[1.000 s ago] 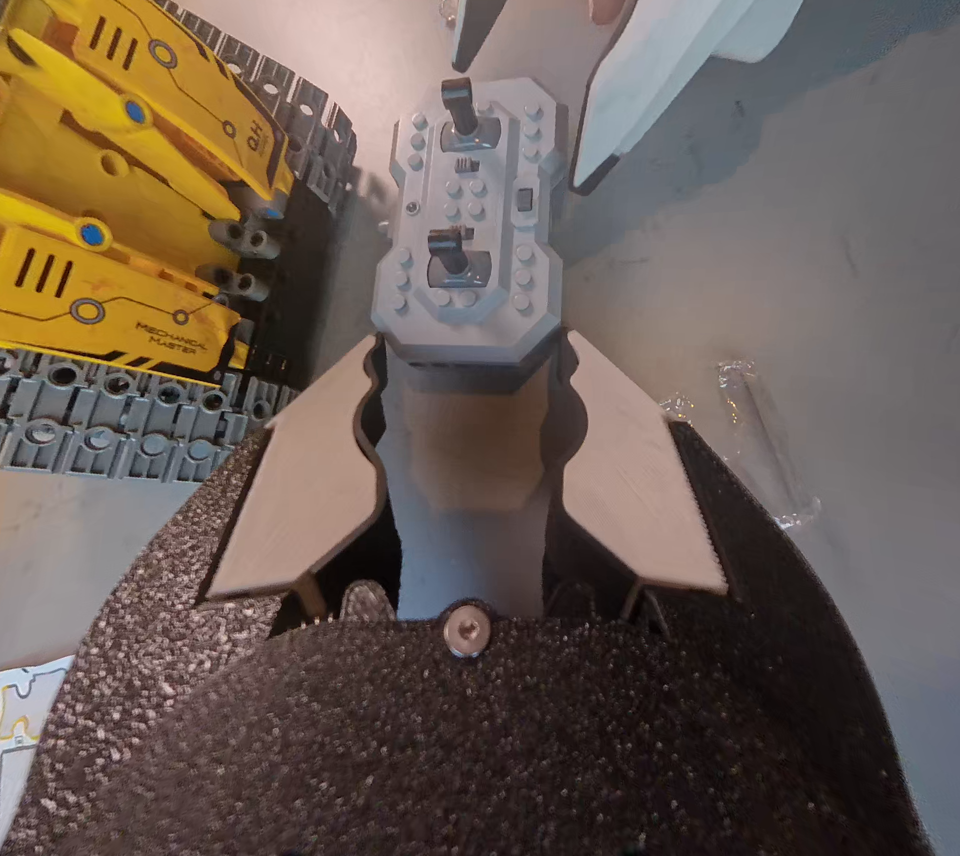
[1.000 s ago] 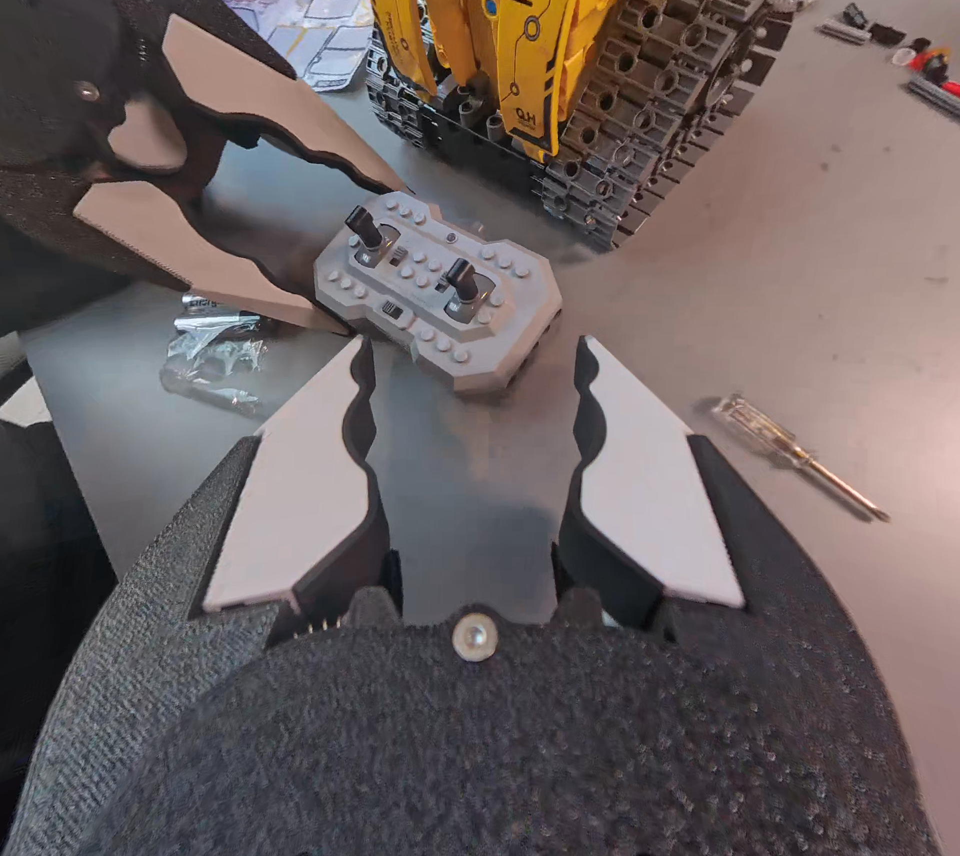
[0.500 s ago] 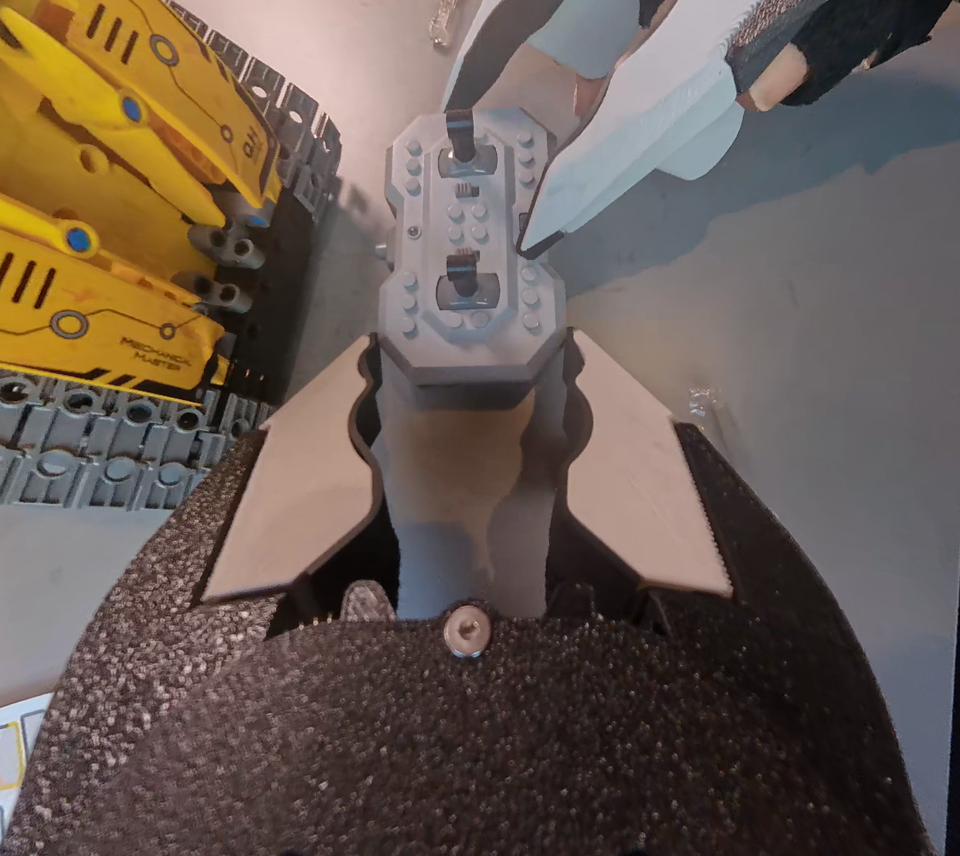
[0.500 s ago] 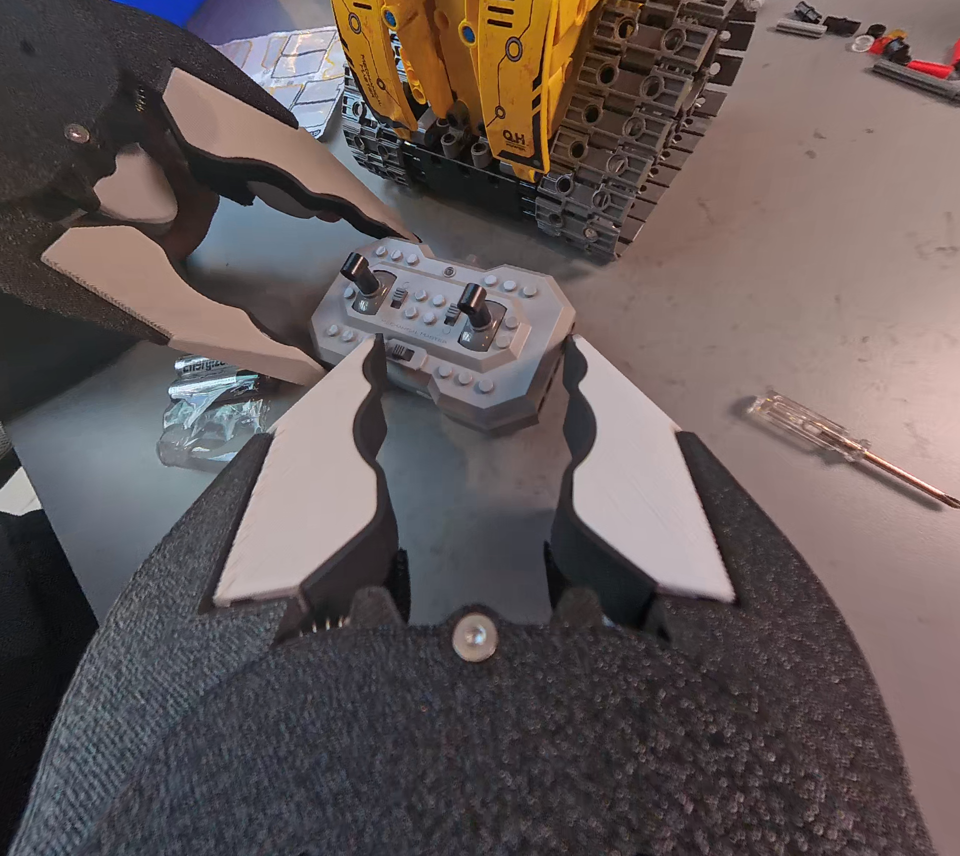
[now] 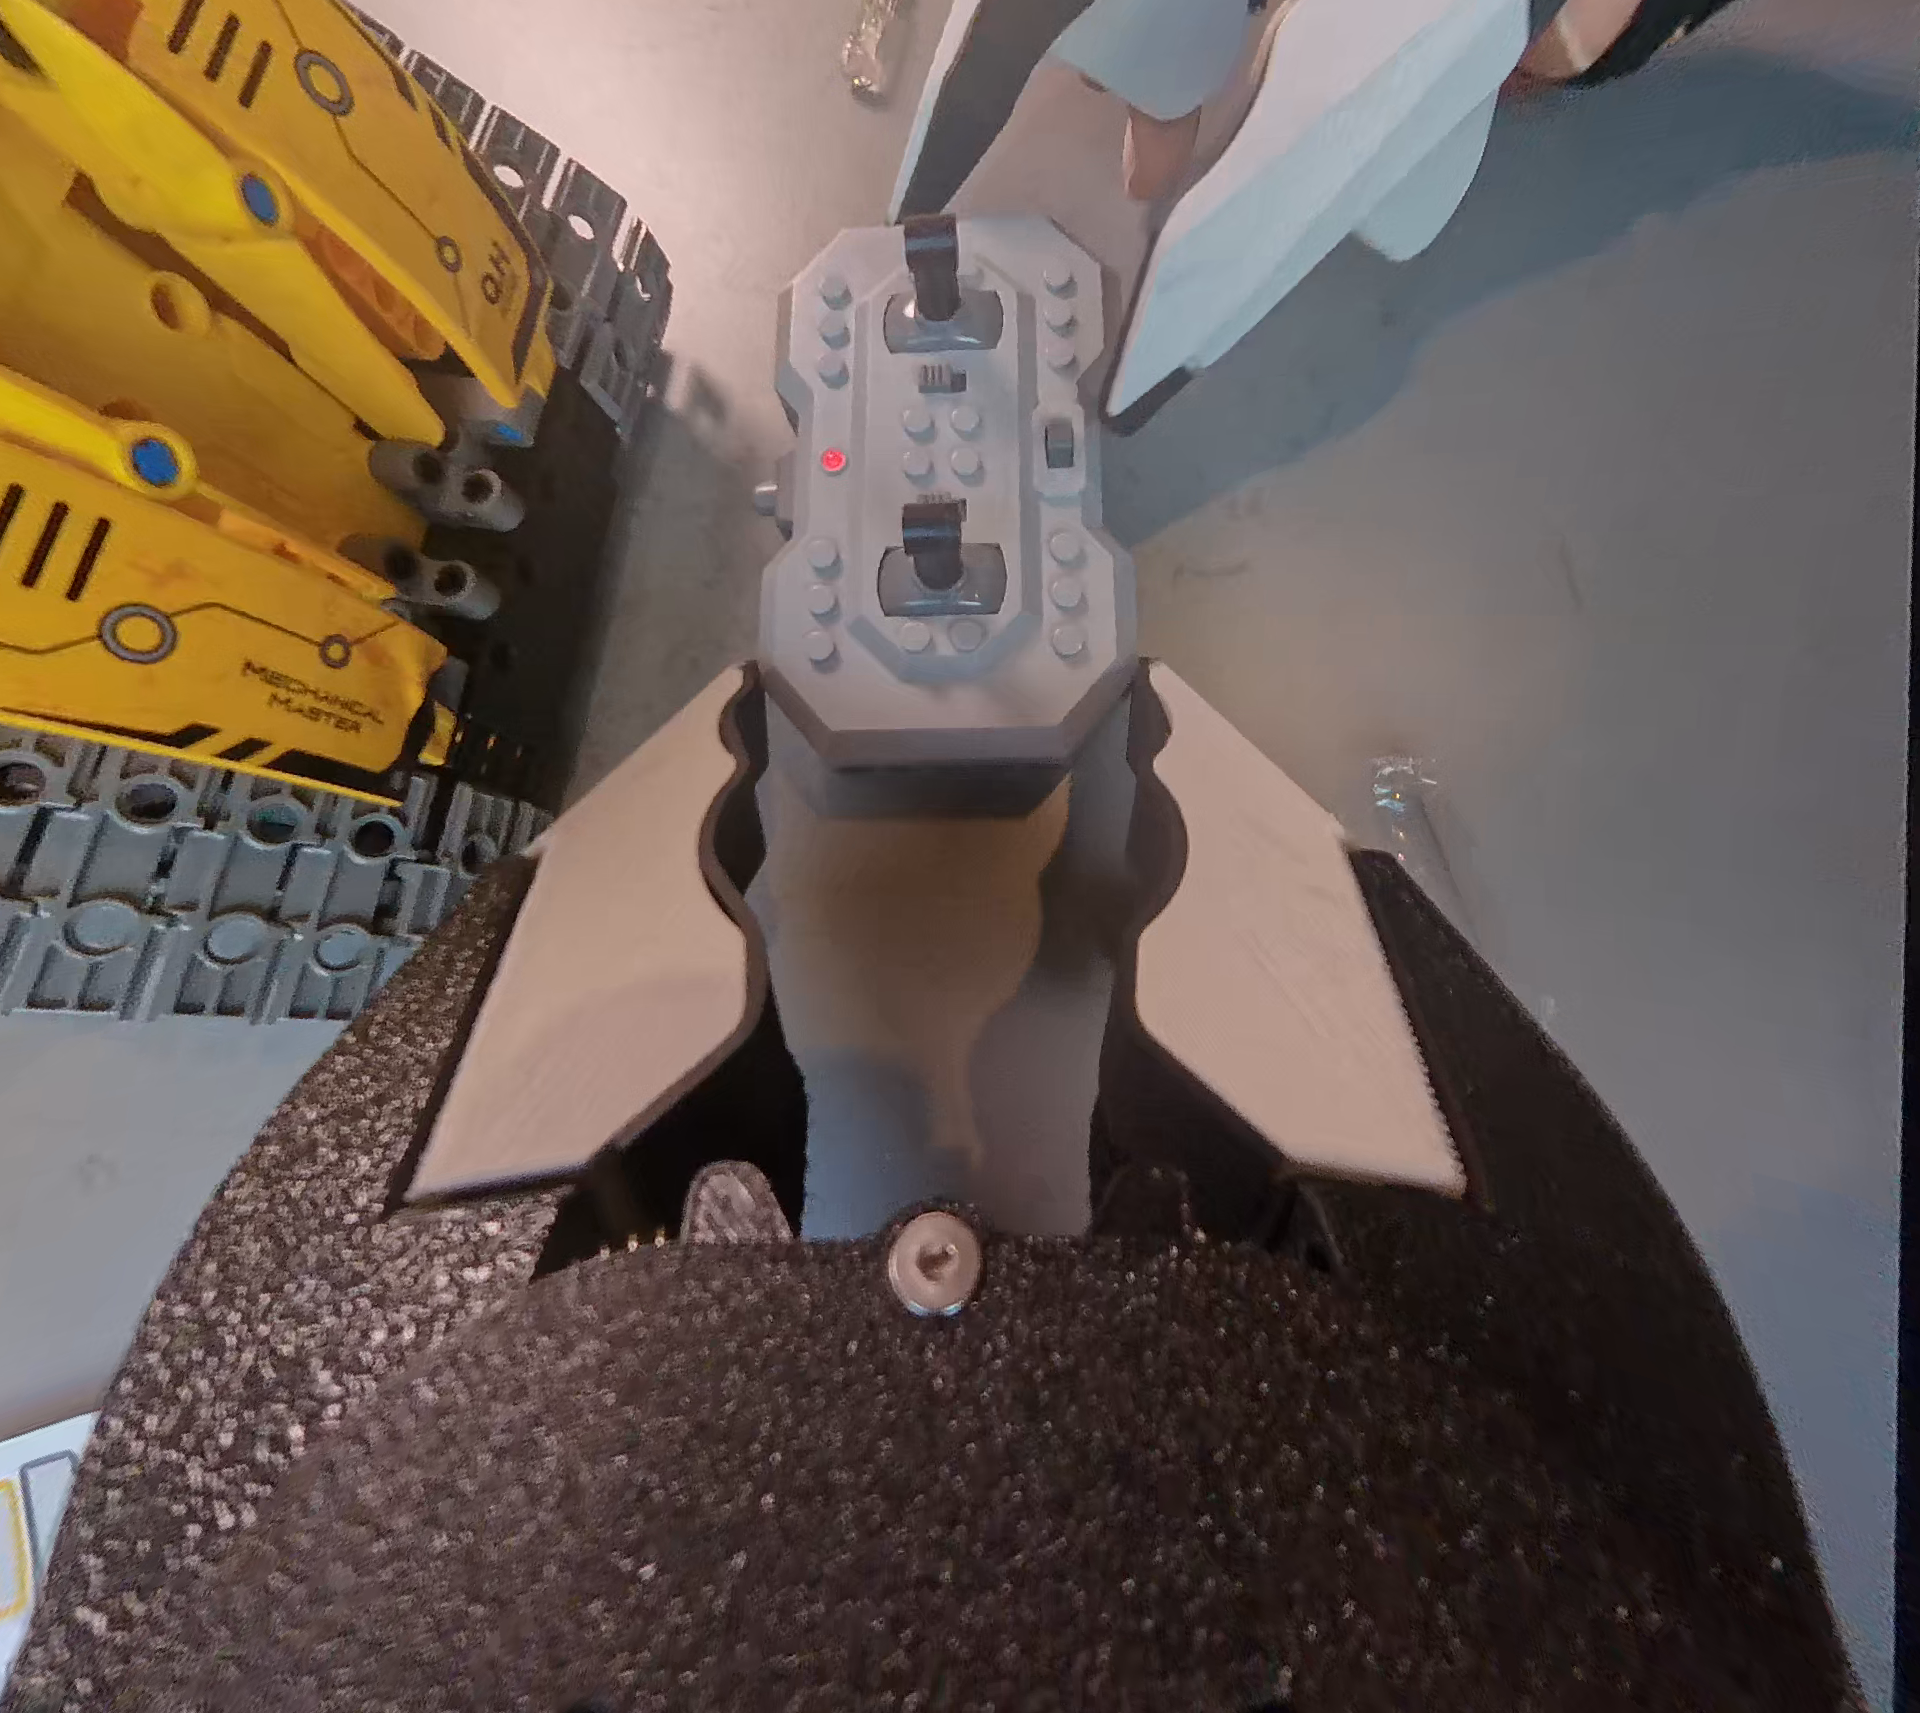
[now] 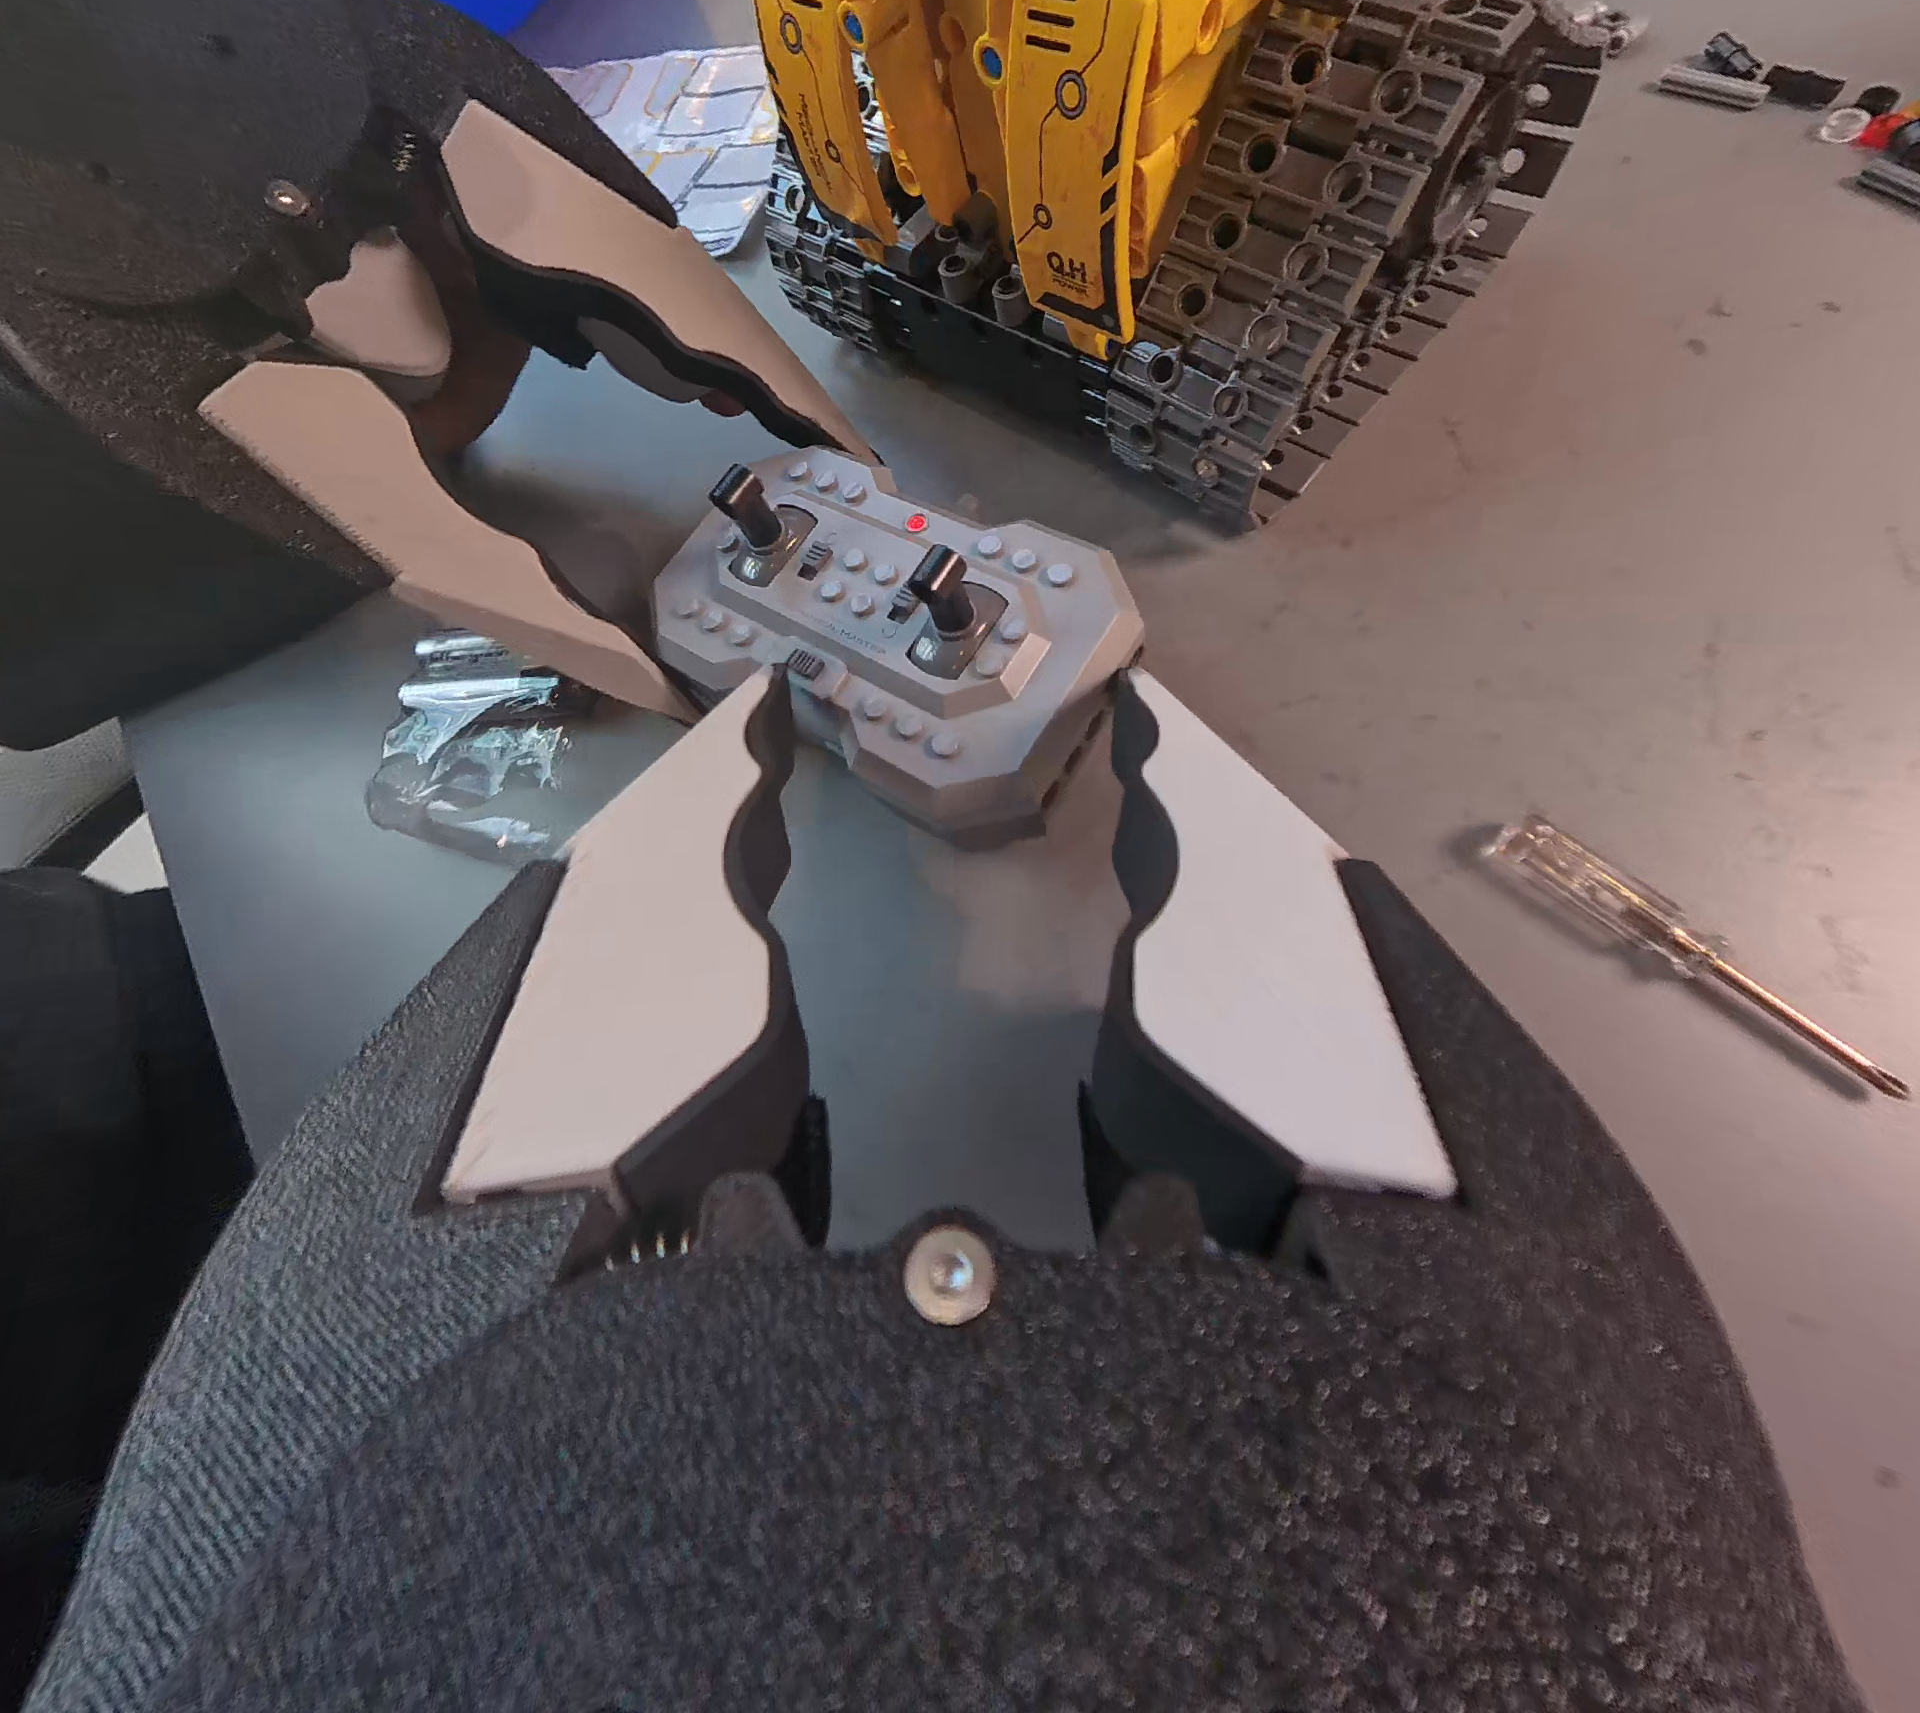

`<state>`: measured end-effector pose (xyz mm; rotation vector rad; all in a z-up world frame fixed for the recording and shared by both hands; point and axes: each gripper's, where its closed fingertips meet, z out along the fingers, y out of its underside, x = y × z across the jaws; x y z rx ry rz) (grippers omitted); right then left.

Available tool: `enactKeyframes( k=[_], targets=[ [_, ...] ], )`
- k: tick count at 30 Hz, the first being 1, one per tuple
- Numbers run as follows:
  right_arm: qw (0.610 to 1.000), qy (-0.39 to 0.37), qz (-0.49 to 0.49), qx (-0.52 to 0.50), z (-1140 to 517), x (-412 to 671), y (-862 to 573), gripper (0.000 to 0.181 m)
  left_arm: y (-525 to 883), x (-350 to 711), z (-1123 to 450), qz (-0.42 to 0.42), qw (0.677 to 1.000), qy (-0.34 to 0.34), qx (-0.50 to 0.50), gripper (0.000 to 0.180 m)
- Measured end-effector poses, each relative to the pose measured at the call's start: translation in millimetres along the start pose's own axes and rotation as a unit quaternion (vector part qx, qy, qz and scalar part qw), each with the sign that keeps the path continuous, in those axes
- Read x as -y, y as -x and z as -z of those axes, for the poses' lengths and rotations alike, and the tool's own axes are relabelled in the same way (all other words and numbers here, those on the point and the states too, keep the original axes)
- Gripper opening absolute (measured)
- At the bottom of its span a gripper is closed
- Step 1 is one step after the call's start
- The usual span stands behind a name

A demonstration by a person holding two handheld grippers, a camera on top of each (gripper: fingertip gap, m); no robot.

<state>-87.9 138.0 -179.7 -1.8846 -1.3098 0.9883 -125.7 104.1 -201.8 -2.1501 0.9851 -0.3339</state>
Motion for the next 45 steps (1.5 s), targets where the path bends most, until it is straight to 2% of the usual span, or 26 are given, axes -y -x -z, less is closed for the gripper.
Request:
enactKeyframes(
  k=[5,8,10,13,16,18,22,25,27,38,43,45],
  targets=[
    [0.994,0.0,0.07,0.083,17.7,3.1,18.3,0.056,-2.6,-9.1,9.9,-0.048,0.998,-0.007,-0.043,0.069],
    [0.988,0.009,0.122,0.091,20.7,8.9,12.8,0.055,-4.2,-15.3,16.7,-0.062,0.996,-0.013,-0.066,0.069],
    [0.983,0.011,0.151,0.104,18.9,14.4,13.5,0.046,-4.0,-18.6,20.4,-0.068,0.995,-0.016,-0.07,0.069],
    [0.97,0.005,0.213,0.121,12.5,22.0,21.9,0.031,-2.0,-16.4,30.7,-0.048,0.997,-0.029,-0.06,0.074],
    [0.955,0.026,0.264,0.134,3.8,17.8,27.5,0.03,-2.3,-1.8,44.0,-0.031,0.997,-0.066,-0.037,0.067],
    [0.948,0.036,0.283,0.142,-0.6,14.7,28.7,0.026,-3.8,-1.8,42.6,-0.028,0.998,-0.057,-0.024,0.071],
    [0.944,0.035,0.283,0.169,-4.2,14.8,35.5,0.02,-3.3,-7.9,26.4,-0.011,0.999,-0.023,-0.029,0.082],
    [0.941,0.035,0.29,0.172,-5.7,14.9,36.4,0.01,-4.4,-11.6,18.2,-0.002,0.999,-0.001,-0.047,0.071],
    [0.942,0.035,0.281,0.177,-5.6,14.9,37.0,0.008,-4.0,-11.6,17.6,-0.005,0.999,-0.001,-0.047,0.071],
    [0.961,0.051,0.14,0.232,-4.7,13.3,38.1,0.007,-7.0,-13.3,19.2,-0.018,0.998,-0.008,-0.053,0.071],
    [0.938,0.035,0.269,0.215,0.9,8.1,44.7,0.007,-10.6,-13.3,19.8,-0.014,0.998,-0.01,-0.064,0.07],
    [0.938,0.039,0.271,0.214,0.9,8.2,44.5,0.007,-10.7,-13.1,19.9,-0.013,0.998,-0.01,-0.066,0.07]
  ],
)
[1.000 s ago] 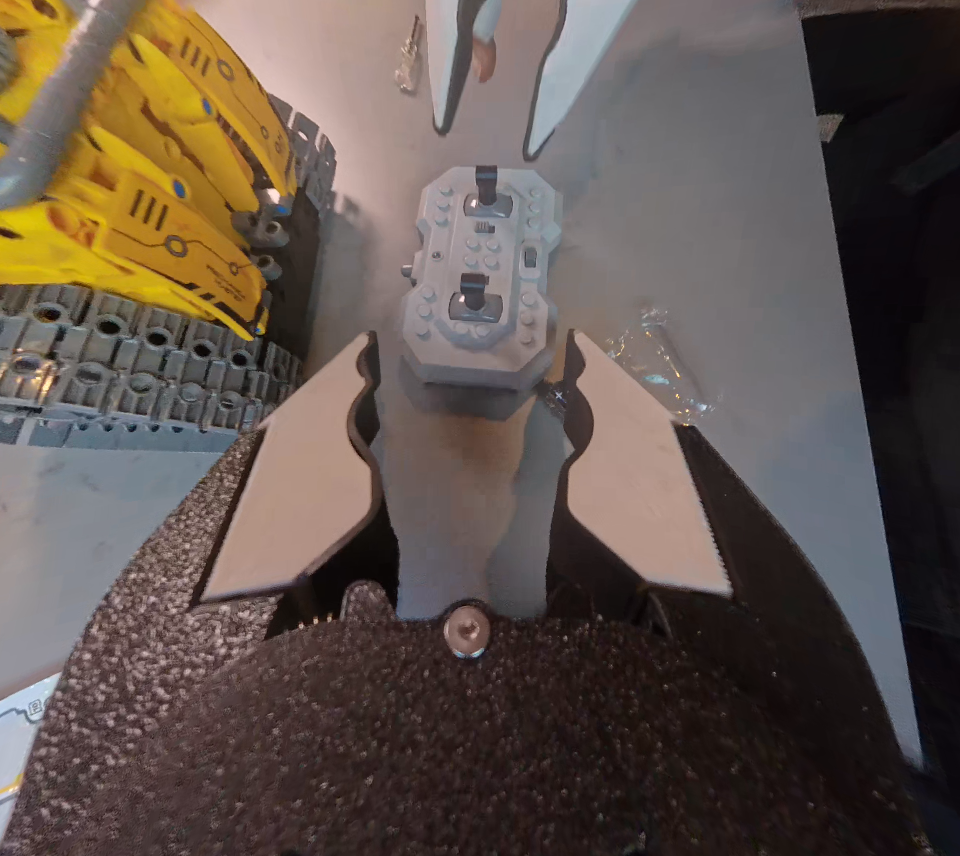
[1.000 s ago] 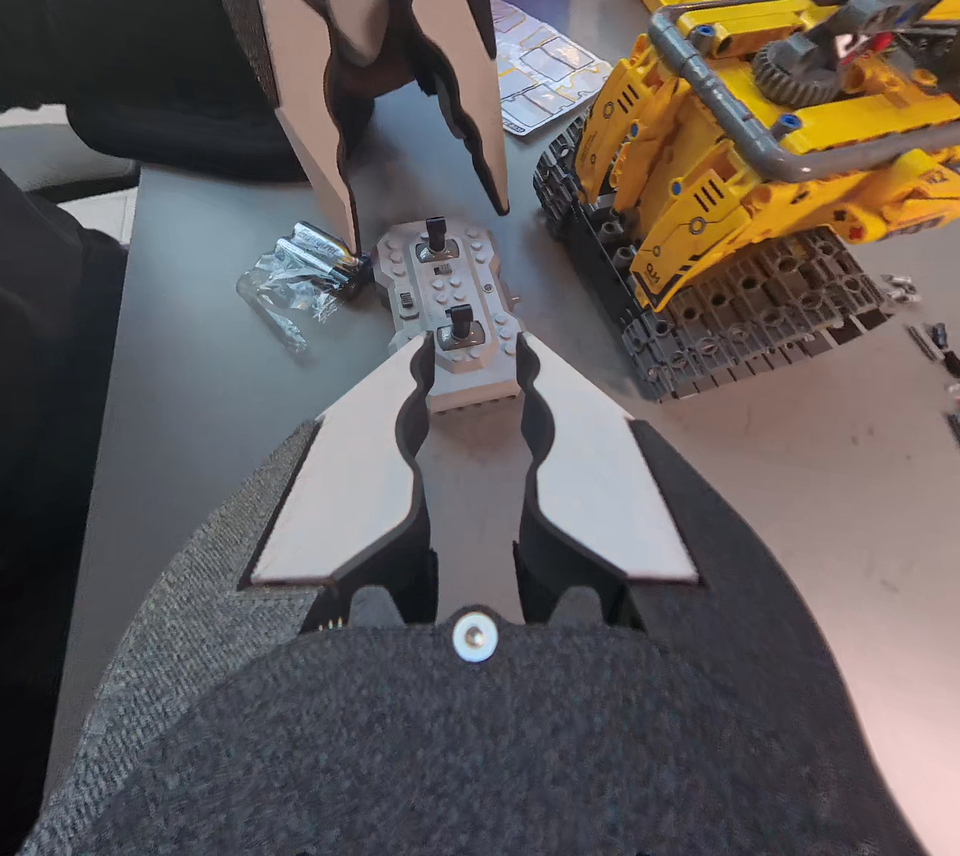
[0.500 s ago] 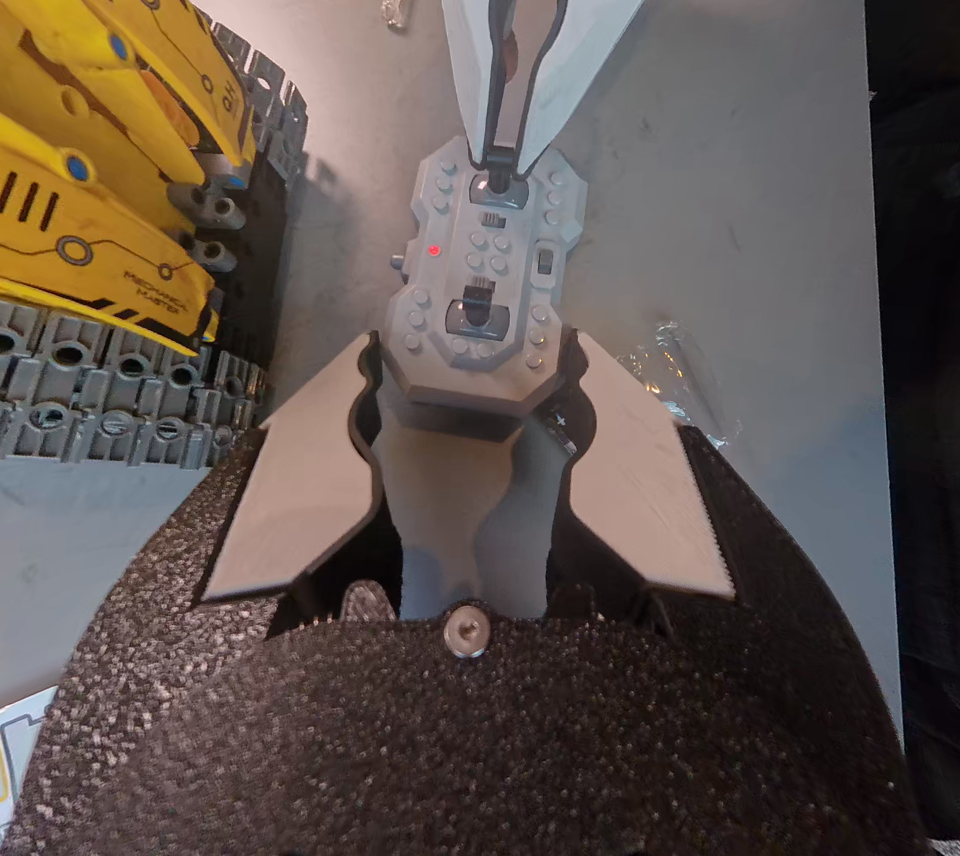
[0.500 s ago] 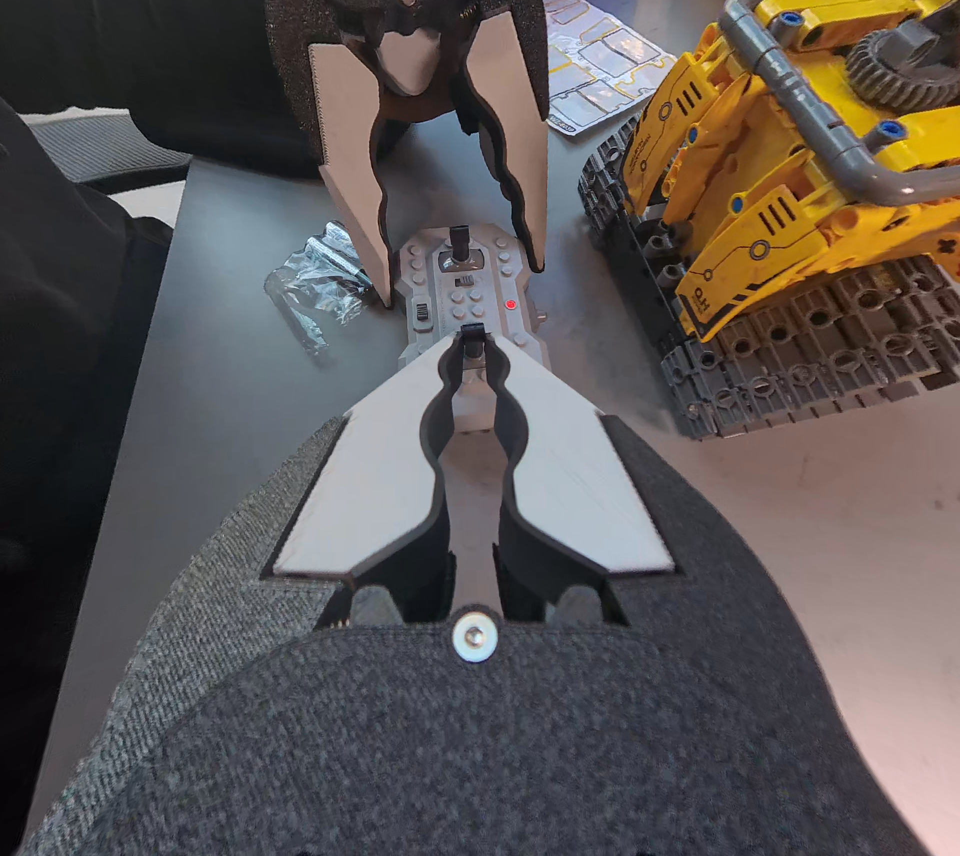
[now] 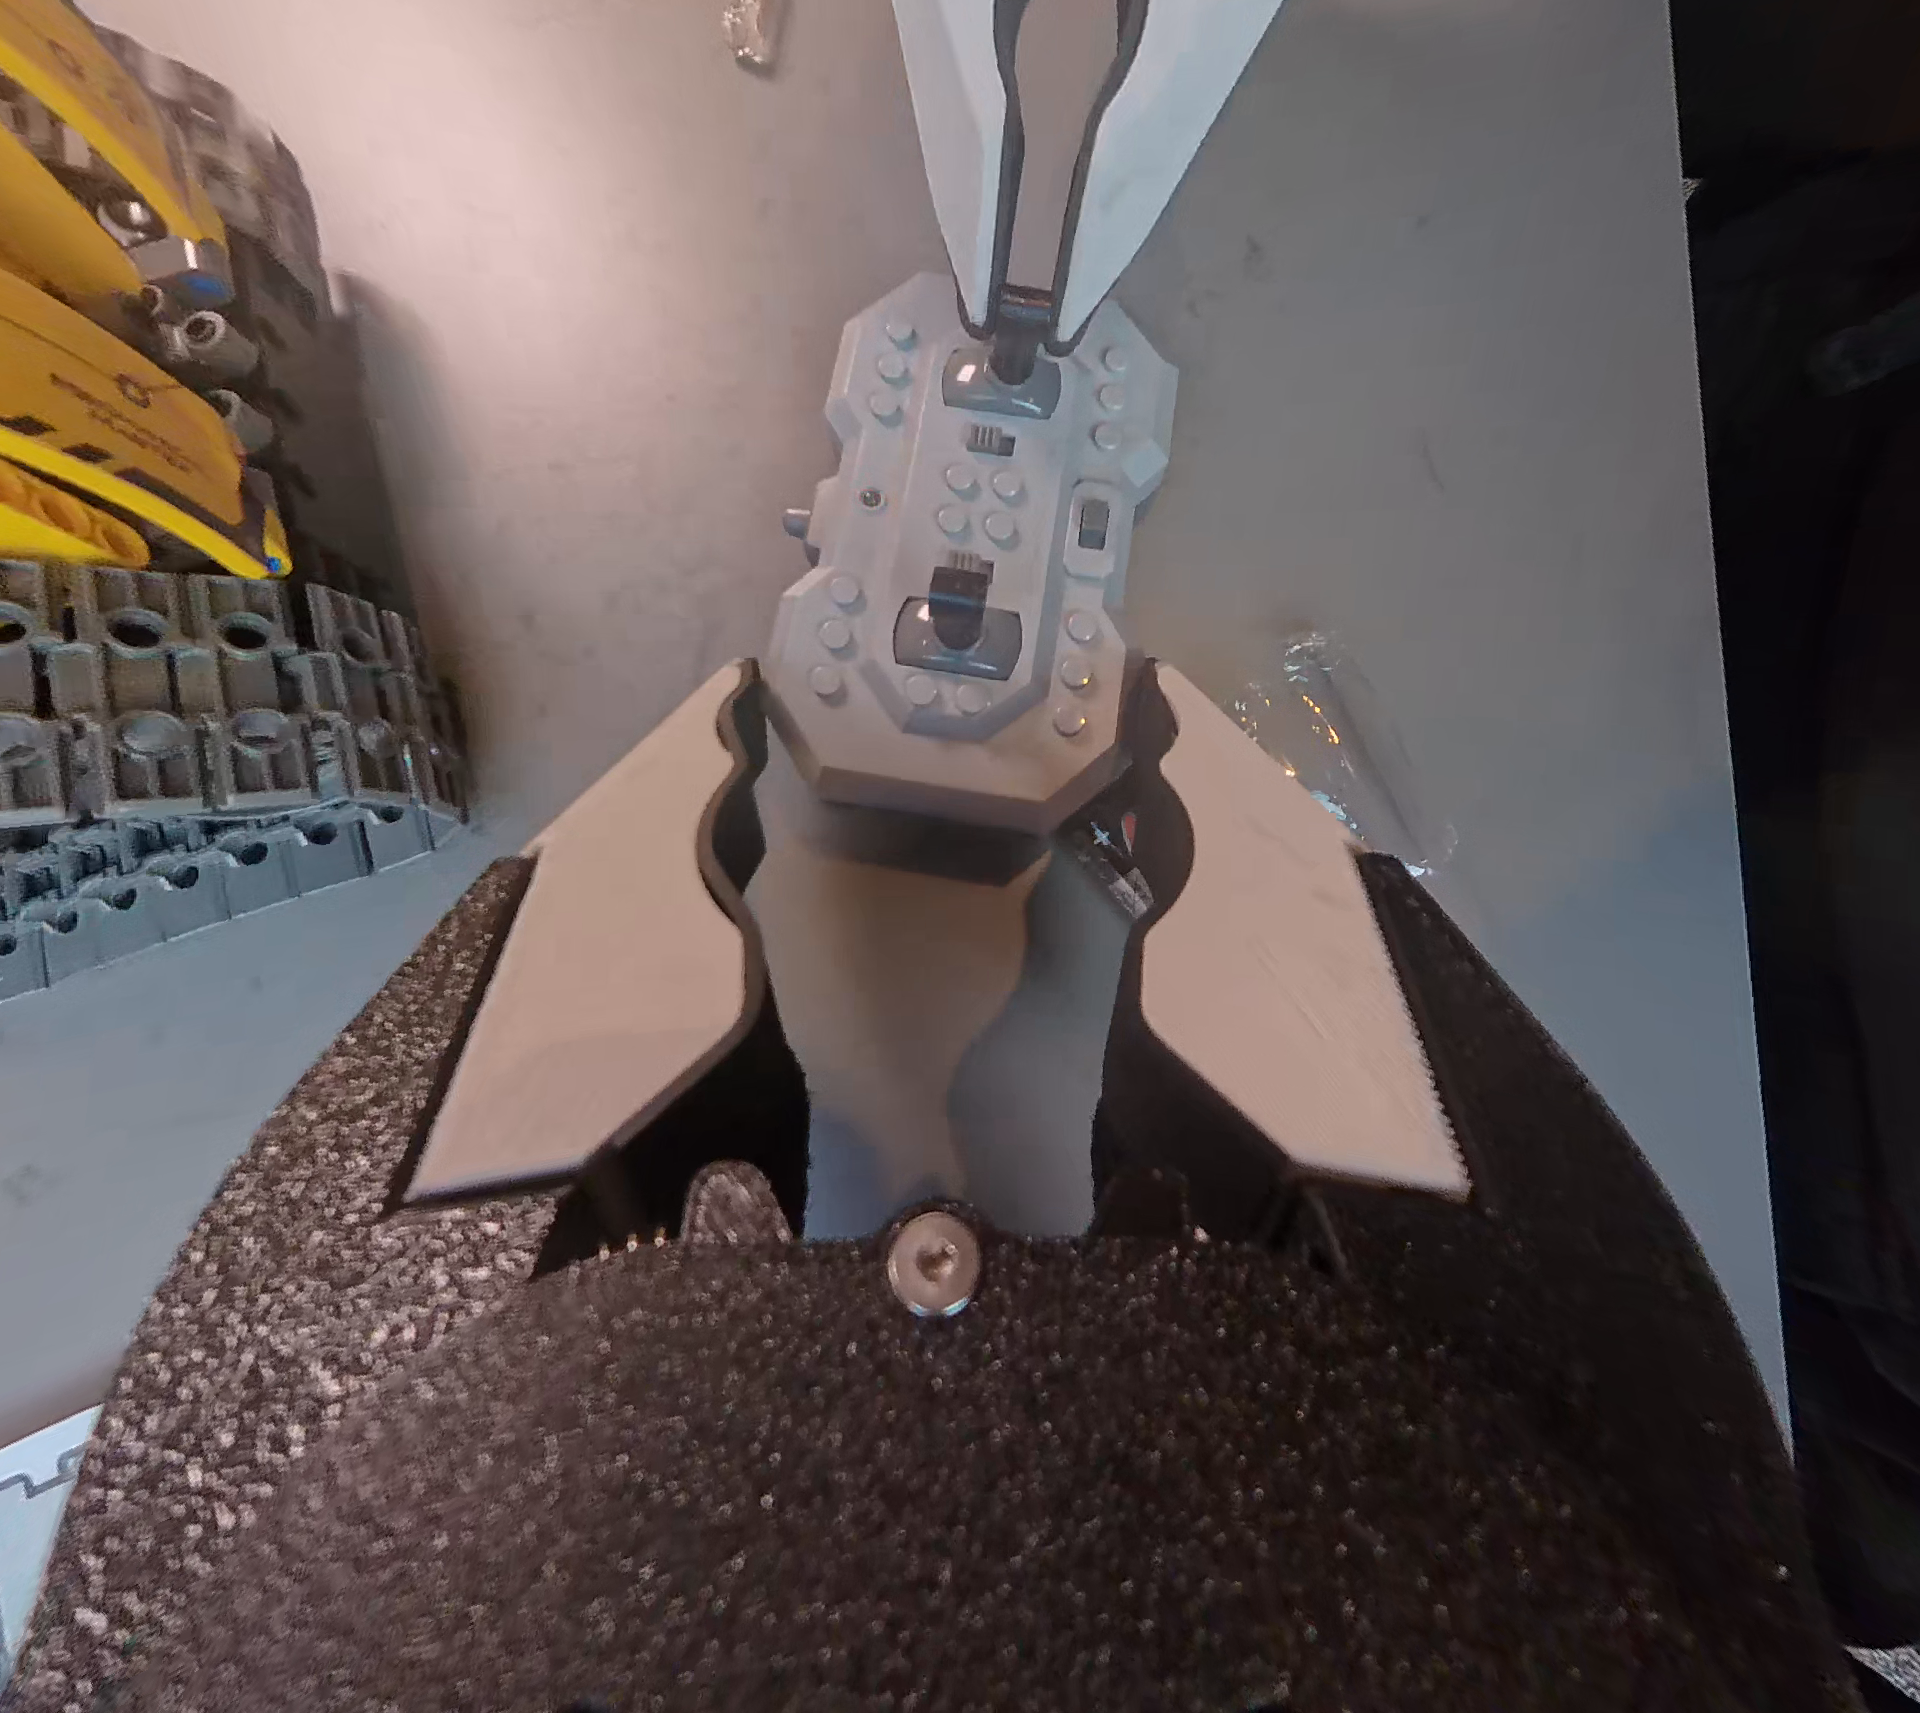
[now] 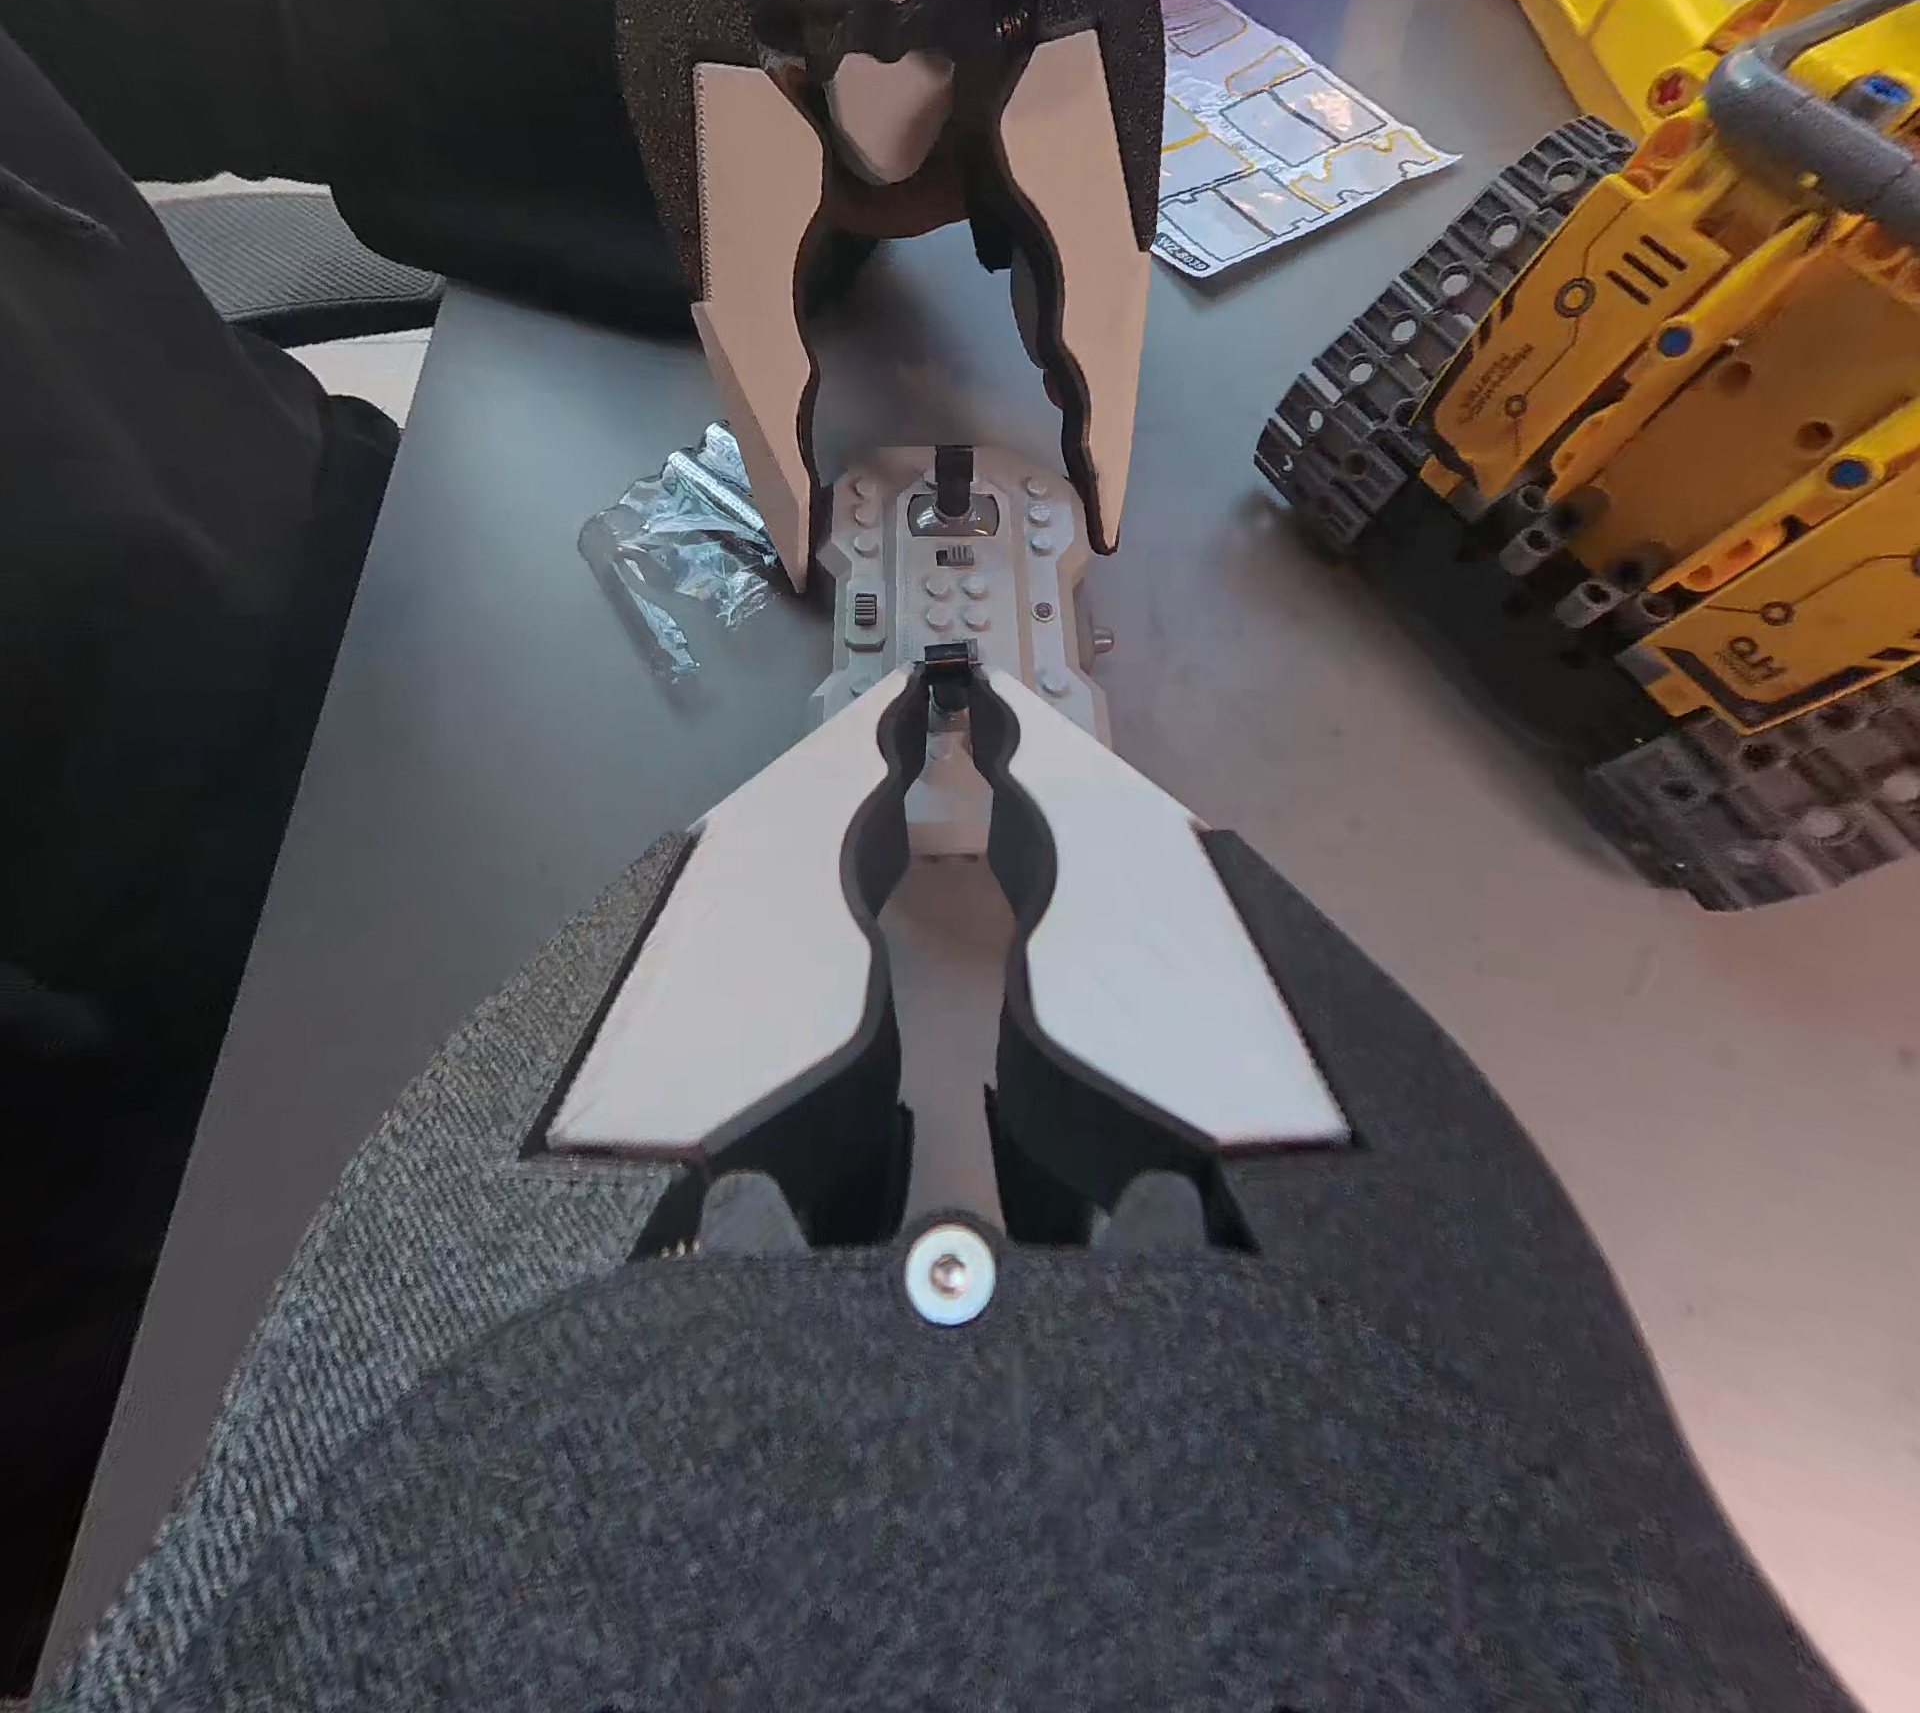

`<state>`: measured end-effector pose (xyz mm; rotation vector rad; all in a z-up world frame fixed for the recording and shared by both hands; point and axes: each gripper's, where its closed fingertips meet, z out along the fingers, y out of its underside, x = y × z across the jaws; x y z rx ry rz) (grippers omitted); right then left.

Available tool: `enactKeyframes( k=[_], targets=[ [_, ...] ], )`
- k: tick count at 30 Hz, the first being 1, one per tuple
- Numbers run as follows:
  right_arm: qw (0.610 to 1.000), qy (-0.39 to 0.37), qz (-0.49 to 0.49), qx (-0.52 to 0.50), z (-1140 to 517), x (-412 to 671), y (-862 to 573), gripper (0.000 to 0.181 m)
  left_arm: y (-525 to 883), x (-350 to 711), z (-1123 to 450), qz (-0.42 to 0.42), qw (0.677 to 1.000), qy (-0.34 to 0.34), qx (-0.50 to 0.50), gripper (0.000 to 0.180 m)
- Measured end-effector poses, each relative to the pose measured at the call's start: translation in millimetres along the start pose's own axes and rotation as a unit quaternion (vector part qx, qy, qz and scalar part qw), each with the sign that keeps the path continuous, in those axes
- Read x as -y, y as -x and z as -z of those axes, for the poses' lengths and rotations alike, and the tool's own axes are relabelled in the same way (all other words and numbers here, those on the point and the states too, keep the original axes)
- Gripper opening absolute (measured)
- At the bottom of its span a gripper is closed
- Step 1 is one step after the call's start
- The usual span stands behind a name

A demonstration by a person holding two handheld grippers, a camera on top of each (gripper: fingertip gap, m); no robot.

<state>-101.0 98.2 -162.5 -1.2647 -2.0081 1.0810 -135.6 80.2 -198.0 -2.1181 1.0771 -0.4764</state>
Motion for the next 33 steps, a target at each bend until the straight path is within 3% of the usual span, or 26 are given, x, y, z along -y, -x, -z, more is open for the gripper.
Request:
enactKeyframes(
  k=[11,15,27,33],
  targets=[
    [1.0,-0.006,-0.019,0.008,-0.1,0.0,-0.5,0.007,-0.1,-0.5,0.3,-0.001,1.0,0.0,0.003,0.071],
    [1.0,0.005,0.02,-0.006,0.6,-0.1,0.1,0.007,0.1,-0.3,0.2,0.006,1.0,0.001,0.003,0.07],
    [0.998,-0.01,-0.064,0.009,0.1,-0.1,-5.1,0.007,-0.4,0.0,-0.3,0.002,1.0,0.001,0.008,0.071],
    [0.999,0.0,-0.032,0.001,1.0,-0.5,-1.8,0.008,-0.2,0.4,-0.7,0.004,1.0,0.002,0.01,0.071]
  ],
)
